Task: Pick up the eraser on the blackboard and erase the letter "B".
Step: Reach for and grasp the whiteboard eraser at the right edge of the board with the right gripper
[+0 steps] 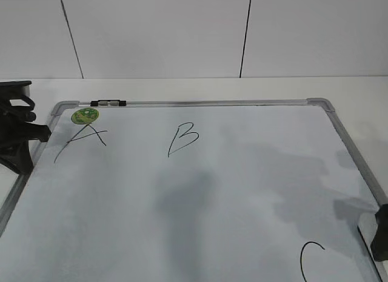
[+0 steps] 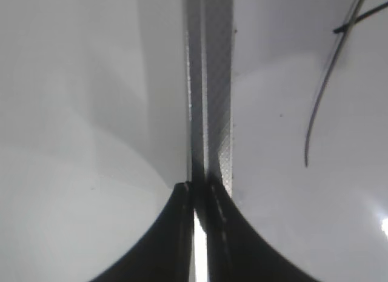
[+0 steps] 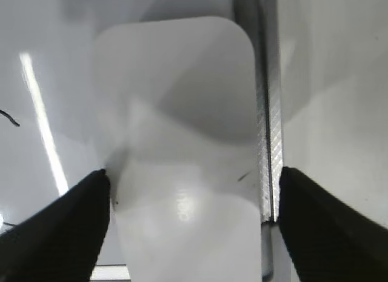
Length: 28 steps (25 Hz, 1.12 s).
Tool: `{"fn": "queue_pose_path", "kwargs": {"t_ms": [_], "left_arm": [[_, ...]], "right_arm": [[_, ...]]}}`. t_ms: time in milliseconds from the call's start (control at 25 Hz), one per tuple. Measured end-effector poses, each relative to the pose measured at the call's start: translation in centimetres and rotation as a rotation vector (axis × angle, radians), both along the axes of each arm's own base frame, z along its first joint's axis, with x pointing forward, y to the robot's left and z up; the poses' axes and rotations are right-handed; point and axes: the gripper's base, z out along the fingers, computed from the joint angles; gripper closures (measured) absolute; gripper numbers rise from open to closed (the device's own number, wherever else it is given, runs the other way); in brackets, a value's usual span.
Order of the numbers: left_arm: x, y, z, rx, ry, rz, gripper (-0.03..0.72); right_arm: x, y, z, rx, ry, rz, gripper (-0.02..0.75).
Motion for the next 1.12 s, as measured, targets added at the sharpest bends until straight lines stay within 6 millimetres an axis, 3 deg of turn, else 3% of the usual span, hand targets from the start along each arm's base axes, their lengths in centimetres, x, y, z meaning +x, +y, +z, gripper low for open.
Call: {"fn": "queue_pose_path", "kwargs": {"t_ms": [1120], "left_arm": [[0.0, 0.0, 0.0, 0.0, -0.001, 0.0, 0.669]], "right_arm": [[0.9, 0.1, -1.3, 0.007, 0.031, -0.002, 0.142]]}}
